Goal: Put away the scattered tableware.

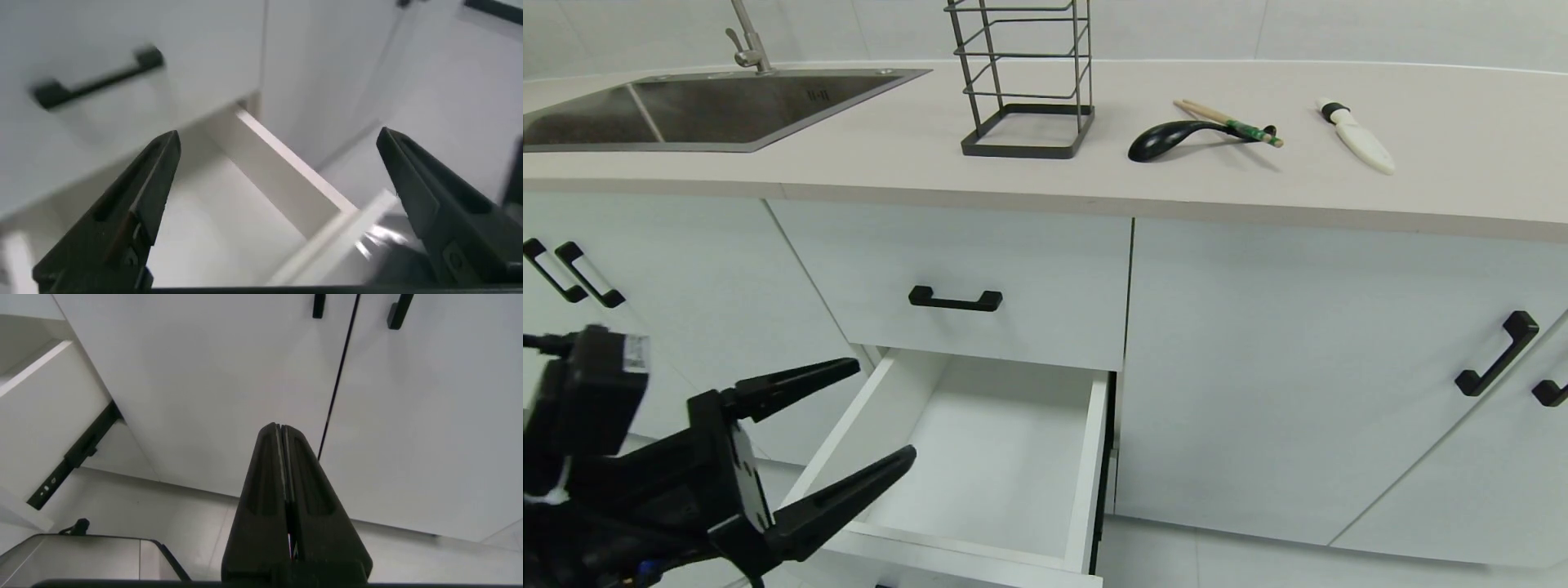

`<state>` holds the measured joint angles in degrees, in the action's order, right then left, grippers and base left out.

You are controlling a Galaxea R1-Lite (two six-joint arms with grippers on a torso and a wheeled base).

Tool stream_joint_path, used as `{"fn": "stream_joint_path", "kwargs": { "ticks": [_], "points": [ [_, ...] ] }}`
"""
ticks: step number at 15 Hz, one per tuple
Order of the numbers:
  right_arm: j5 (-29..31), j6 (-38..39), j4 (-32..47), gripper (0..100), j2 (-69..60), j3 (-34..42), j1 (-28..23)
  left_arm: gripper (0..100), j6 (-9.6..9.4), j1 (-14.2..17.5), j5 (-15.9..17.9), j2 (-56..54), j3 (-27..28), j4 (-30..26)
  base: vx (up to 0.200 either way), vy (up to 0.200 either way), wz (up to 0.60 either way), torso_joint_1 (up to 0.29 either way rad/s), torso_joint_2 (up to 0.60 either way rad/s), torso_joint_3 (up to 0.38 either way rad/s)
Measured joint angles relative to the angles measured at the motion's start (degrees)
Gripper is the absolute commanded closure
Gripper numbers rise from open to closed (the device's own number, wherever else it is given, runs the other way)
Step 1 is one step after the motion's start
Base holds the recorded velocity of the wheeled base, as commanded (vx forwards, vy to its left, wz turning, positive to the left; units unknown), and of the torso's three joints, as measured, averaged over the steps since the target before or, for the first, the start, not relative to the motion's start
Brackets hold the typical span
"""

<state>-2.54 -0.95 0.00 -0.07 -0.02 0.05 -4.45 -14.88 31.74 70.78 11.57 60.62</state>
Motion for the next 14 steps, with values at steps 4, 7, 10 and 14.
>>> {"fn": "stream_joint_path", "kwargs": {
  "ticks": [4, 7, 10, 14],
  "points": [
    [0.0, 0.0, 0.0, 100, 0.0, 0.0, 0.02, 0, 1.8, 2.96, -8.68, -6.89, -5.1, 4.0, 0.0, 0.0, 0.0, 0.0, 0.0, 0.0],
    [0.0, 0.0, 0.0, 100, 0.0, 0.0, 0.02, 0, 1.61, 7.45, -9.91, -15.93, -9.16, 1.29, 0.0, 0.0, 0.0, 0.0, 0.0, 0.0],
    [0.0, 0.02, 0.0, 100, 0.0, -0.02, 0.0, 0, 0.87, 11.28, -10.46, -29.99, -10.28, -14.07, 0.0, 0.0, 0.0, 0.0, 0.0, 0.0],
    [-0.02, 0.0, 0.0, 100, 0.0, -0.05, 0.02, 0, -0.41, 14.53, -10.75, -53.39, -7.58, -47.87, 0.0, 0.0, 0.0, 0.0, 0.0, 0.0]
  ]
}}
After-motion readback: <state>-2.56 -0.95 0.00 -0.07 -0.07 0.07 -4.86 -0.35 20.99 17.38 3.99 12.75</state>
